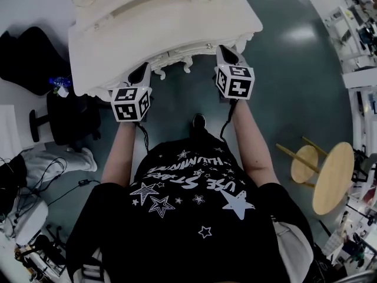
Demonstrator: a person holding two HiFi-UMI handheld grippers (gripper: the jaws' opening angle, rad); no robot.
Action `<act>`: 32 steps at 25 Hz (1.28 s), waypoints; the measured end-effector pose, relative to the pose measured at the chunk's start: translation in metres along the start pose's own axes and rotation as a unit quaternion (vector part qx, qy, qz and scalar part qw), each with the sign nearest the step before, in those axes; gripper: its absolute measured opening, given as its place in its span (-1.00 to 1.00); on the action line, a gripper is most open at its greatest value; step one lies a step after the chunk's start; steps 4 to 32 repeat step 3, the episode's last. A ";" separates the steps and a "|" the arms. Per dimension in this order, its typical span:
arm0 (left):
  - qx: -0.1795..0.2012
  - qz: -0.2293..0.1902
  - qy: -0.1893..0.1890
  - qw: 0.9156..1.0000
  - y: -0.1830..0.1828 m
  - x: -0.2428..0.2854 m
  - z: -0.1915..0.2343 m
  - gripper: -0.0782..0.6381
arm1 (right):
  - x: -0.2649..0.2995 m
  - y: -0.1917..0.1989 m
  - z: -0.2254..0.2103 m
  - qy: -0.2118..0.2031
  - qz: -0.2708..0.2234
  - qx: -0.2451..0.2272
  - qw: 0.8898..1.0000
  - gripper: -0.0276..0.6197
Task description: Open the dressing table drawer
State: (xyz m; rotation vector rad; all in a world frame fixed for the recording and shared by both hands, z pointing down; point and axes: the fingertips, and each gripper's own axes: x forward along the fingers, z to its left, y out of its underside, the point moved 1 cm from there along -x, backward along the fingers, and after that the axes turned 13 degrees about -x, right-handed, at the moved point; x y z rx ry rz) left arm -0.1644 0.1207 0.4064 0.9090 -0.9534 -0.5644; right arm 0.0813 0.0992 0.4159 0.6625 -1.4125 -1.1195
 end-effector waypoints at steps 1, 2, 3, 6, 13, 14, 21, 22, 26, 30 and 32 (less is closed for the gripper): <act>-0.001 0.001 0.002 1.000 0.003 -0.007 0.006 -0.78 | -0.002 0.001 0.009 0.001 0.001 0.001 1.000 -0.83; -0.002 0.003 0.003 1.000 0.006 -0.014 0.011 -0.78 | -0.005 0.001 0.018 0.002 0.002 0.002 1.000 -0.83; -0.003 0.004 0.005 1.000 0.009 -0.021 0.016 -0.78 | -0.007 0.002 0.026 0.003 0.002 0.004 1.000 -0.83; -0.003 0.004 0.005 1.000 0.009 -0.021 0.016 -0.78 | -0.007 0.002 0.026 0.003 0.002 0.004 1.000 -0.83; -0.003 0.004 0.005 1.000 0.009 -0.021 0.016 -0.78 | -0.007 0.002 0.026 0.003 0.002 0.004 1.000 -0.83; -0.003 0.004 0.005 1.000 0.009 -0.021 0.016 -0.78 | -0.007 0.002 0.026 0.003 0.002 0.004 1.000 -0.83; -0.003 0.004 0.005 1.000 0.009 -0.021 0.016 -0.78 | -0.007 0.002 0.026 0.003 0.002 0.004 1.000 -0.83; -0.003 0.004 0.005 1.000 0.009 -0.021 0.016 -0.78 | -0.007 0.002 0.026 0.003 0.002 0.004 1.000 -0.83; -0.003 0.004 0.005 1.000 0.009 -0.021 0.016 -0.78 | -0.007 0.002 0.026 0.003 0.002 0.004 1.000 -0.83; -0.003 0.004 0.005 1.000 0.009 -0.021 0.016 -0.78 | -0.007 0.002 0.026 0.003 0.002 0.004 1.000 -0.83; -0.003 0.004 0.005 1.000 0.009 -0.021 0.016 -0.78 | -0.007 0.002 0.026 0.003 0.002 0.004 1.000 -0.83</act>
